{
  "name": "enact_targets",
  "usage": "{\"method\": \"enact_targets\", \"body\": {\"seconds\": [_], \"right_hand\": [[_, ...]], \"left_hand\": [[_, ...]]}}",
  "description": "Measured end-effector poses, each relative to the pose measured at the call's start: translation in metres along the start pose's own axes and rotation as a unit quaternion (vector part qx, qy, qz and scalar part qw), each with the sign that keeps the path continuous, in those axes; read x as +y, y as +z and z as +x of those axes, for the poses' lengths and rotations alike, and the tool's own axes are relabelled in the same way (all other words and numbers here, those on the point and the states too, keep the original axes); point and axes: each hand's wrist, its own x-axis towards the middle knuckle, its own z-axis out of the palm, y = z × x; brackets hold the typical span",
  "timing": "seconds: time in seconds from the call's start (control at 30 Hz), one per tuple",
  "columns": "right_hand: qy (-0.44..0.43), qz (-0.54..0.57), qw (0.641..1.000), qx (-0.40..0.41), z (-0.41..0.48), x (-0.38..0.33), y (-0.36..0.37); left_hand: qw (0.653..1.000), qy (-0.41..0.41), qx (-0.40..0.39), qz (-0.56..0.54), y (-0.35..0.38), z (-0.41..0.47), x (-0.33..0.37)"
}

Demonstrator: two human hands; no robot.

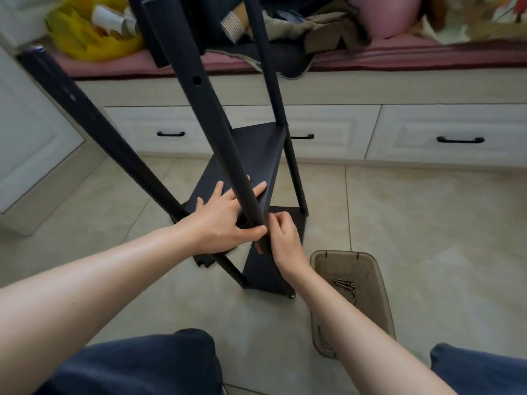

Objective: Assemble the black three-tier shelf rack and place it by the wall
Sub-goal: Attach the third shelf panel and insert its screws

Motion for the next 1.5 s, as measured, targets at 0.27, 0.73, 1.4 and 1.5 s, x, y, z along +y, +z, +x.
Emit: {"method": "enact_targets", "body": {"seconds": [0.27,0.73,1.4,1.5], "right_hand": [[-0.029,0.004,0.999,-0.016,0.017,-0.005,0.044],[-0.08,-0.08,0.989,-0.1,0.045,0.01,0.09],[-0.111,-0.311,0.926,-0.184,0.053,0.093,0.124],[-0.125,-0.324,0.918,-0.194,0.052,0.096,0.123]], "left_hand": [[0.994,0.03,0.063,-0.09,-0.021,-0.017,-0.053],[0.925,-0.053,0.136,-0.351,0.03,-0.043,-0.152],[0.811,-0.136,0.193,-0.535,0.166,-0.057,-0.218],[0.808,-0.135,0.198,-0.539,0.175,-0.057,-0.221]]}}
